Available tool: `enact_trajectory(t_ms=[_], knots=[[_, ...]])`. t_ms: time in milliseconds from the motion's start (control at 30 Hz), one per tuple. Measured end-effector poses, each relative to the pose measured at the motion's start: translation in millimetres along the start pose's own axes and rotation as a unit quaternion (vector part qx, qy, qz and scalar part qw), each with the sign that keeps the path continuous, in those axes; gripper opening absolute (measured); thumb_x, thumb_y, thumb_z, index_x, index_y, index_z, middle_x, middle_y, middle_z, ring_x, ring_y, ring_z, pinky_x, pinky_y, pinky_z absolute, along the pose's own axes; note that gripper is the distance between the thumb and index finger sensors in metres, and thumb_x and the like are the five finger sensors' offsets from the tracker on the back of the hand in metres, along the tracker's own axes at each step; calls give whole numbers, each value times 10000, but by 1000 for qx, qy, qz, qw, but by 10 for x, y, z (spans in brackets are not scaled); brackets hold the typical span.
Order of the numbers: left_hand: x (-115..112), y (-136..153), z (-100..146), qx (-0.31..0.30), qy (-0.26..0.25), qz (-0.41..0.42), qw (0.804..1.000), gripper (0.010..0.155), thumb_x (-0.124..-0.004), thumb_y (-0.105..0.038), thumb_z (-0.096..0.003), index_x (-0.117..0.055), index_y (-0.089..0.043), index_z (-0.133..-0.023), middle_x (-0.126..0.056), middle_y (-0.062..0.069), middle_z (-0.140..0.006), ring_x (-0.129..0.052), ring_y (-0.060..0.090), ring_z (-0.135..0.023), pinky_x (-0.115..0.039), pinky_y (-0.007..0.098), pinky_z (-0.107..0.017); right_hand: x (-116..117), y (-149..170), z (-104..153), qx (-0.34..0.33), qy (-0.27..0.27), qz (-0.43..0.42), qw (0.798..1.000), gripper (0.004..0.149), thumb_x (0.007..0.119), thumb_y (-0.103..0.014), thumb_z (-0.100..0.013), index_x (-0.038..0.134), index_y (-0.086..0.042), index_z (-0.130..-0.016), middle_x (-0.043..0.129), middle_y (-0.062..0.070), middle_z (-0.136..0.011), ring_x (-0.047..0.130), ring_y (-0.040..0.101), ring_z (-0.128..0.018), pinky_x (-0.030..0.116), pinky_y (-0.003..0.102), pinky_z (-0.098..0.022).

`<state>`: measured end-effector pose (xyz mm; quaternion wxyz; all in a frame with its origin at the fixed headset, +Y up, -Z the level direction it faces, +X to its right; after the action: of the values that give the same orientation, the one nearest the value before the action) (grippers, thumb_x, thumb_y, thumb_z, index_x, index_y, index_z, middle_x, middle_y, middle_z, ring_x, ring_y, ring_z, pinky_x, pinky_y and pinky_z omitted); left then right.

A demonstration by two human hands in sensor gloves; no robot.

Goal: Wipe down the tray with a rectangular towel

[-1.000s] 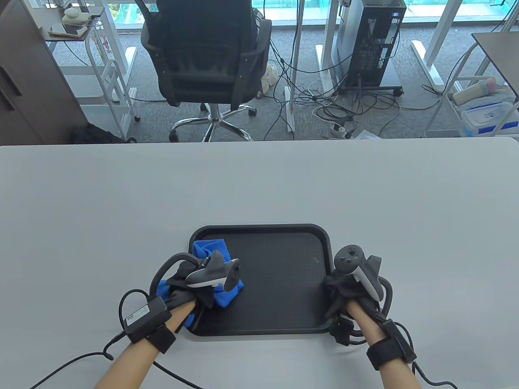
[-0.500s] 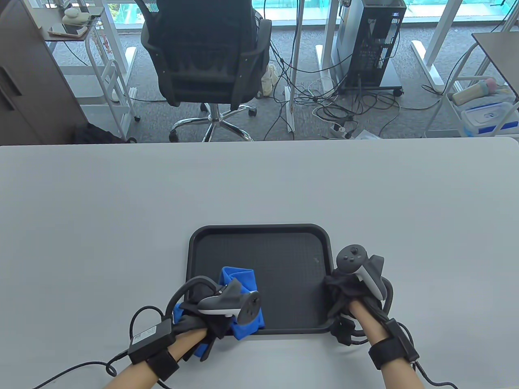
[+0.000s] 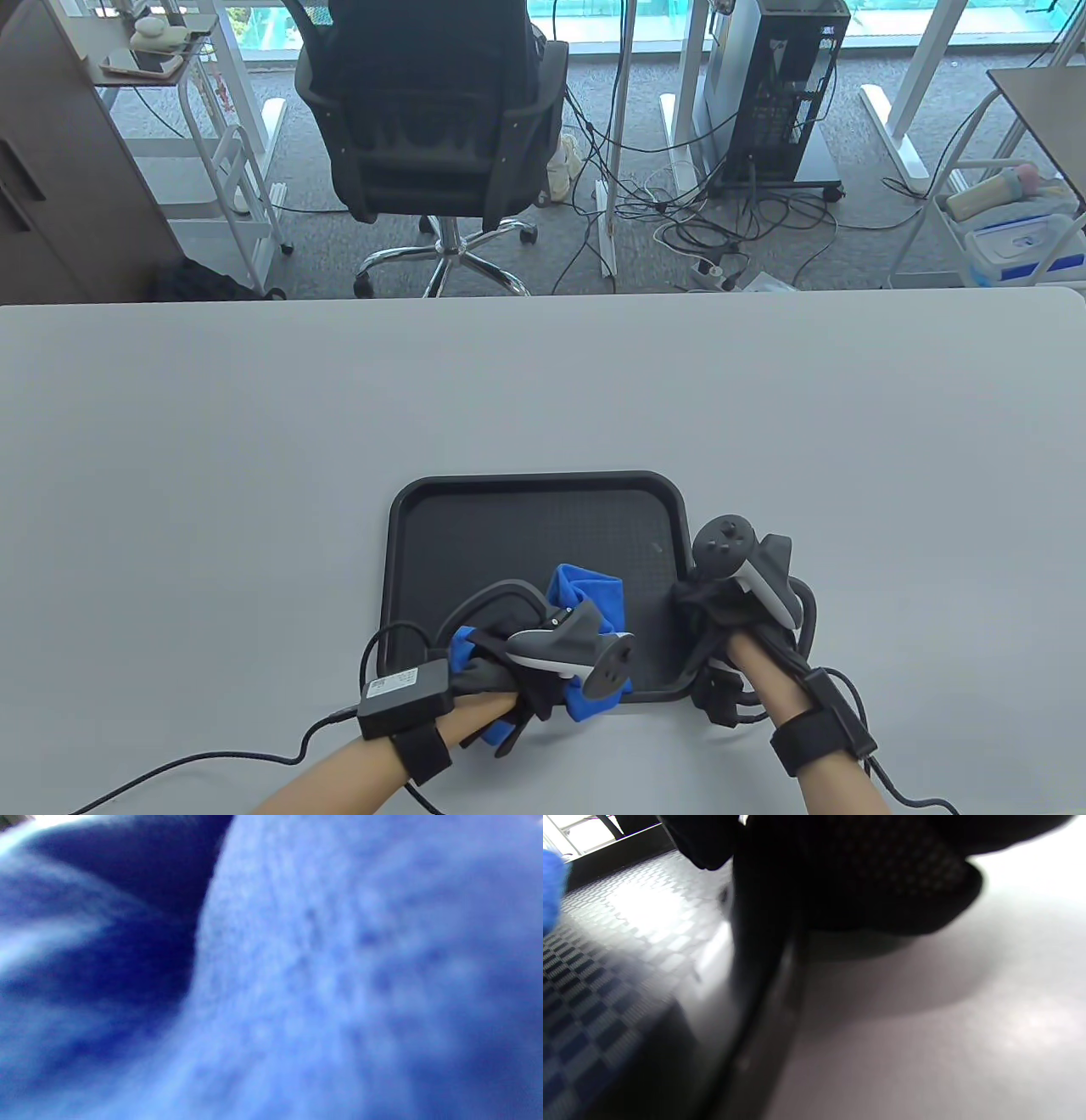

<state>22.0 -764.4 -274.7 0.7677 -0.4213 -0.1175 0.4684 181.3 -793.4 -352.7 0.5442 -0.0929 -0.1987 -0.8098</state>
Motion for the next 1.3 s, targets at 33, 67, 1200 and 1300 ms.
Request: enact_trajectory(t_ms=[33,67,1200,1300], knots=[[26,-33,-31,-2,-2,-4,1000,571,-755,-314,-500,-558,-217,-1027,-681,125,-1061,-900,215,-787,-714,503,-642,6,-17,2,-4,0,3,1000,483,767,-386,-462,716,2,-745,900,131,-386,959,204,-159,840,397,-112],[42,-52,-51,-2,-3,-7,1000,571,-754,-314,-501,-557,-217,-1027,-680,125,-1062,-899,216,-788,-714,505,-642,11,-30,5,-7,0,4,1000,483,767,-386,-462,716,2,-745,900,131,-385,958,204,-159,839,397,-111],[-1,1262,-507,236,28,73,969,563,-740,-298,-516,-520,-273,-1033,-643,65,-1104,-886,240,-819,-685,533,-652,34,-37,27,19,-7,8,1000,471,748,-387,-475,695,-16,-761,891,129,-397,955,198,-169,841,389,-114],[-133,1430,-372,251,42,76,964,562,-740,-299,-515,-522,-271,-1032,-647,69,-1102,-887,241,-817,-687,531,-650,37,-31,31,26,-10,5,1000,470,744,-386,-478,689,-17,-763,888,131,-401,954,200,-172,841,392,-118]])
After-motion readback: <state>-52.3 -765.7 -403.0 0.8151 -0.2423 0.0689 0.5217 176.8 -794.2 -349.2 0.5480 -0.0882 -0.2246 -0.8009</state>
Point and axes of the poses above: the tracker on the back of each hand, its own y axis roughly to the little-finger side, its own z axis roughly from the fingertips to the wrist, x = y × z, the point moved 5 cm from there along -z, roughly from the wrist to the fingertips
